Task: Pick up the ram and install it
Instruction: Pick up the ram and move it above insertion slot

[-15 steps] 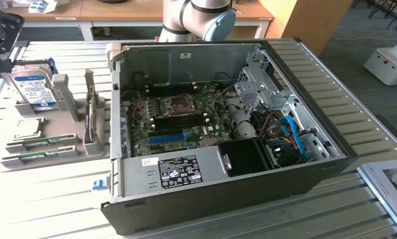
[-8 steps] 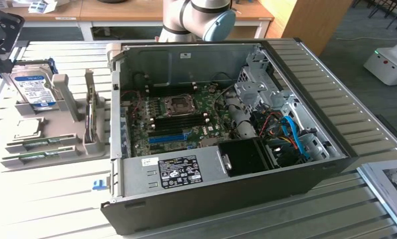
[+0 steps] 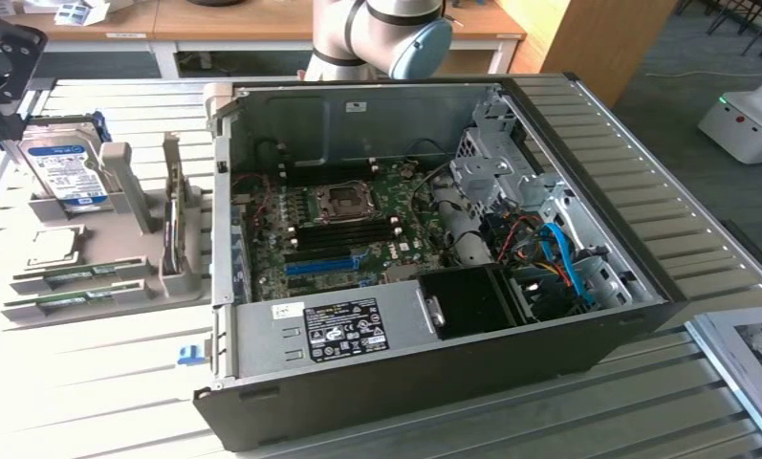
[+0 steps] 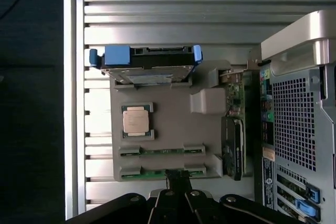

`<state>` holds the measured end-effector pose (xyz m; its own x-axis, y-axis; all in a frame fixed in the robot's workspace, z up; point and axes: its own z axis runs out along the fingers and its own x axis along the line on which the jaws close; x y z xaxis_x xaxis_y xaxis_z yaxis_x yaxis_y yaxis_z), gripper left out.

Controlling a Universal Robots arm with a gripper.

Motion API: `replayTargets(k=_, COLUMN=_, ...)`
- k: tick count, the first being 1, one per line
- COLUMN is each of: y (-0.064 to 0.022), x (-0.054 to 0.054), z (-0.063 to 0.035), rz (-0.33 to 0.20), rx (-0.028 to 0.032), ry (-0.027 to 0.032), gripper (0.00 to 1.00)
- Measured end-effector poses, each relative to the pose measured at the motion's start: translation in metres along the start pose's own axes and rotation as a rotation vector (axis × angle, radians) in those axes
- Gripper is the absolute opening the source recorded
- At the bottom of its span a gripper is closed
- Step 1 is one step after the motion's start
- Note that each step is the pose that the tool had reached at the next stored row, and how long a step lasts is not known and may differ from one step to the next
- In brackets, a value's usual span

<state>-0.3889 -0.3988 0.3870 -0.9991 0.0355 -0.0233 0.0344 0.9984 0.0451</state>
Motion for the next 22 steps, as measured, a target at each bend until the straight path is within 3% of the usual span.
replayTargets(k=22, y=0.0, x=0.0, z=0.0001, rz=-0.262, rx=-0.0061, ry=0.0118, gripper=0.1)
